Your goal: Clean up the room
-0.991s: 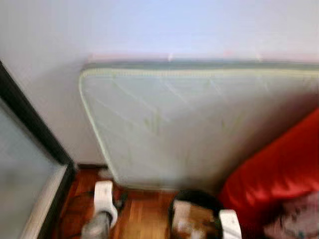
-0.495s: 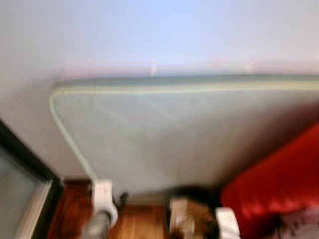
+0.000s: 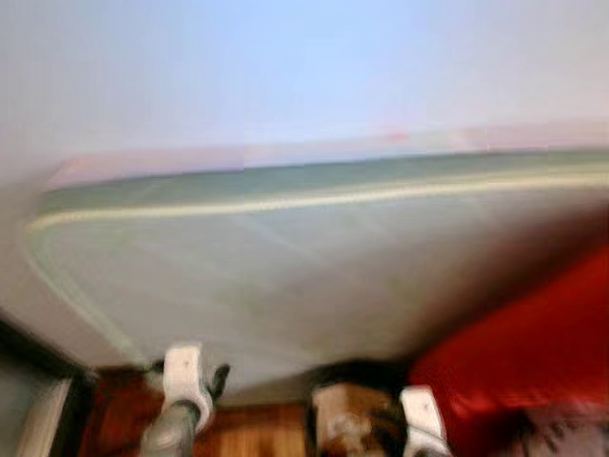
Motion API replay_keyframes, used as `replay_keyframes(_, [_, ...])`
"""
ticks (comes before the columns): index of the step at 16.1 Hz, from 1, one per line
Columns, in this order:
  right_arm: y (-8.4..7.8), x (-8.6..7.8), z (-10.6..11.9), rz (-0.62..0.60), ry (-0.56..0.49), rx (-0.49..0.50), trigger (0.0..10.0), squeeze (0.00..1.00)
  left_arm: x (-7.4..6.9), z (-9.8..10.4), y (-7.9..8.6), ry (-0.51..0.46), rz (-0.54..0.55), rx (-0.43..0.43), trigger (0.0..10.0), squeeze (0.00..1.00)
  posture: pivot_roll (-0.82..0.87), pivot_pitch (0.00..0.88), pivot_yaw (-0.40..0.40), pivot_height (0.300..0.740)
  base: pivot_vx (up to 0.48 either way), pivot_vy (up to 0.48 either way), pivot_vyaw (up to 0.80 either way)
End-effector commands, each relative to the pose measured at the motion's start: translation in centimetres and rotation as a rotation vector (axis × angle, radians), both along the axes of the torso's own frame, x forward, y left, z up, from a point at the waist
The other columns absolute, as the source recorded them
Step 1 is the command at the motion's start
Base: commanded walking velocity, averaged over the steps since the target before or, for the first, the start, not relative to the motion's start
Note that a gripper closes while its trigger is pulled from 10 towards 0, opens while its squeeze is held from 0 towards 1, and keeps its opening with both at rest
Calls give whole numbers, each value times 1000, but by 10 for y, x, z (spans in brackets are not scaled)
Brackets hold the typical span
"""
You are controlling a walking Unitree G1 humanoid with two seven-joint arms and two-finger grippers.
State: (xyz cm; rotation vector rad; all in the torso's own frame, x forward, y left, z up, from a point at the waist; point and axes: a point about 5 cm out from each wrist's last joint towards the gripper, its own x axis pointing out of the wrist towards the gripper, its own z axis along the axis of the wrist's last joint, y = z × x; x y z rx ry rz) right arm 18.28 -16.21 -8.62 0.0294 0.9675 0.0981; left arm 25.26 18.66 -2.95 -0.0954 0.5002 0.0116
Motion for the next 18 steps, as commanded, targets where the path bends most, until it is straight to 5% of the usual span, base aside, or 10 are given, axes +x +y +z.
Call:
replay_keyframes(1, [2, -6, -3, -2, 31, 4, 10000, 0, -16, -11, 9, 63, 18, 20, 10000, 0, 39, 89, -43, 740, 0, 0, 0])
replay_keyframes(10, [1, -5, -3, 12, 34, -1, 10000, 0, -16, -12, 8, 65, 15, 23, 10000, 0, 38, 84, -45, 740, 0, 0, 0])
replay_keyframes(18, [1, -5, -3, 13, 35, 0, 10000, 0, -17, -13, 8, 69, 17, 21, 10000, 0, 38, 84, -46, 740, -270, 0, 0])
